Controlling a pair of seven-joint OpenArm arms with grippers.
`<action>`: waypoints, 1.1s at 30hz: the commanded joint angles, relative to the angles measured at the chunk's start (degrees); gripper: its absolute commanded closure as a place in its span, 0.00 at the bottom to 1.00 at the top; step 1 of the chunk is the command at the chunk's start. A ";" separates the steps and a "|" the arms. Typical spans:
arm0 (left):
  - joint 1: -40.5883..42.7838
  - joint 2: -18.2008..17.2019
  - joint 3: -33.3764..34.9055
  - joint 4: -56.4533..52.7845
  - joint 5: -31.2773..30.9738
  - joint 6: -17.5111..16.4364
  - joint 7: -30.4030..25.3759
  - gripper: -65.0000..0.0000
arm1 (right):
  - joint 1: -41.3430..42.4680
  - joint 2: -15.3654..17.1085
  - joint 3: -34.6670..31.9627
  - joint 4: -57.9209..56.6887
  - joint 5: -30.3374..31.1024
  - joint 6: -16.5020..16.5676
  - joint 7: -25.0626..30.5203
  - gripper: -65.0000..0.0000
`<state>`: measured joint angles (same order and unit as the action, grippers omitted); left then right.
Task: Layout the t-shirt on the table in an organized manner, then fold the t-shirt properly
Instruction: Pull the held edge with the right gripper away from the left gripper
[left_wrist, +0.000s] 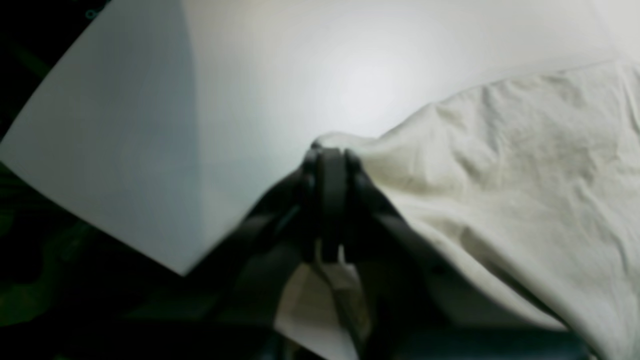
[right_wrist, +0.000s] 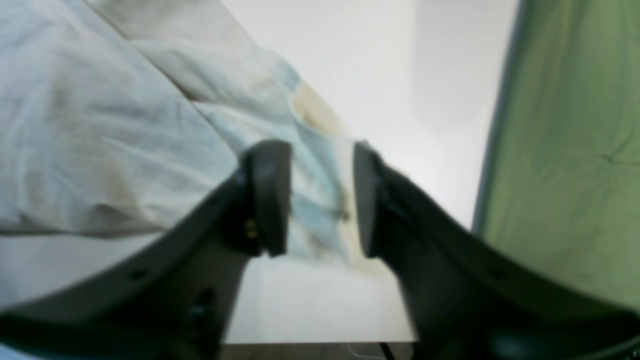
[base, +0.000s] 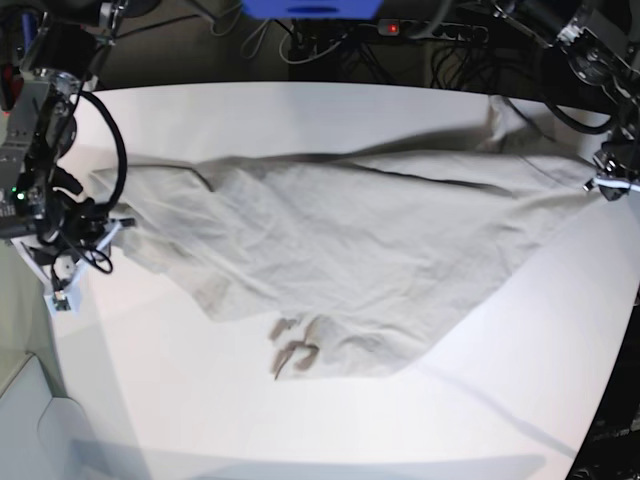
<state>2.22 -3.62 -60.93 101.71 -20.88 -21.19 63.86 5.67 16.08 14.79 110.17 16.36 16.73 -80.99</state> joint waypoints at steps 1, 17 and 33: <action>-0.33 -0.73 -0.04 1.01 -0.79 -0.04 -1.13 1.00 | 0.70 0.85 0.29 0.82 0.21 0.02 0.99 0.53; -0.50 -2.14 -0.04 0.49 -6.85 -0.04 -0.95 1.00 | -6.07 2.61 -7.18 1.35 0.30 0.37 3.50 0.45; -1.56 -2.93 -0.13 0.40 -6.85 -0.04 -1.13 1.00 | -16.62 3.75 -8.76 -1.03 0.21 0.37 18.44 0.45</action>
<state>0.89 -5.69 -60.93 101.23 -26.87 -21.19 64.05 -11.46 19.05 5.80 108.51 16.64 16.88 -63.33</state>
